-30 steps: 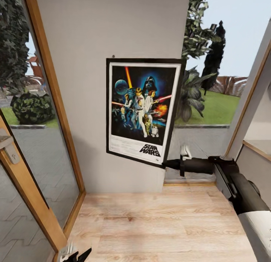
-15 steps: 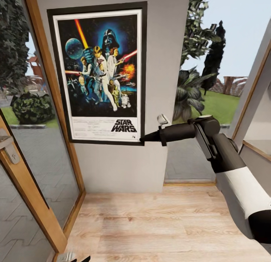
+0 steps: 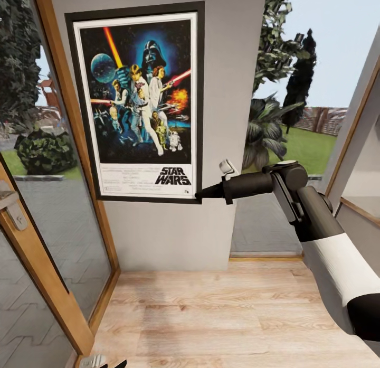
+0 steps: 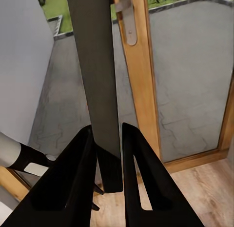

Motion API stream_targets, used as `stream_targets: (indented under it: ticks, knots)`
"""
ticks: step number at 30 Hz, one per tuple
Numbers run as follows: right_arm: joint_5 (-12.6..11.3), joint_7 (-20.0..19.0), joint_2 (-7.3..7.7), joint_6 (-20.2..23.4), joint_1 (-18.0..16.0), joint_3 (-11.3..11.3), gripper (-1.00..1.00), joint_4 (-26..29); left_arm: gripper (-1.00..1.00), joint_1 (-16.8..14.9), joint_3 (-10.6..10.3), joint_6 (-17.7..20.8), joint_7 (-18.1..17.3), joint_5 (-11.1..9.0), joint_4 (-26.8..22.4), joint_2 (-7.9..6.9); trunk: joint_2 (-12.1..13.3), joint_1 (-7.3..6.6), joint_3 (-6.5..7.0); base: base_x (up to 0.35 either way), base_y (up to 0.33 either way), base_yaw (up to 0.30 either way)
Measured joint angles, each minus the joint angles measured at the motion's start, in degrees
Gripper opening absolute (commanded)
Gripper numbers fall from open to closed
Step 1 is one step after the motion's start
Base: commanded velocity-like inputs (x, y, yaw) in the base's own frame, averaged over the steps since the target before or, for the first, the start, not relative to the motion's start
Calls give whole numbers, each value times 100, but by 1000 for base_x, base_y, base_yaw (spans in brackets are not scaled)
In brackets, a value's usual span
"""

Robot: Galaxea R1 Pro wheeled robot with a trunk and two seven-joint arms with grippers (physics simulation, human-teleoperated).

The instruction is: Pick up the poster from the kitchen countertop and hang it on one of the wall nails in the kitchen.

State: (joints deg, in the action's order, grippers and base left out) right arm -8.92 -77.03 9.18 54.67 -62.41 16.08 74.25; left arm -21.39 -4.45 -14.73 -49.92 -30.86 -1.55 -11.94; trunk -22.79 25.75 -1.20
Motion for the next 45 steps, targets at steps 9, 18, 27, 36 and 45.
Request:
stream_targets:
  ticks: [9,18,27,36,45]
  knots:
    - [-3,12,0,-1,0,-19,-100,3,100,0,0,-2,0,0,0,0,0,0,0,0,0,0]
    - [-8,17,0,-3,0,-26,-100,19,100,0,0,-3,0,-1,0,0,0,0,0,1,0,0]
    - [-8,7,0,-24,0,-33,-100,19,100,0,0,-3,0,0,0,-1,1,-1,0,100,0,0]
    - [-6,8,1,-115,0,-23,-100,4,100,0,0,0,0,-3,0,-8,-1,-3,0,198,0,0]
    - [-5,8,2,-131,3,-11,-100,-5,100,0,1,4,0,-7,0,-9,0,-2,0,275,0,0]
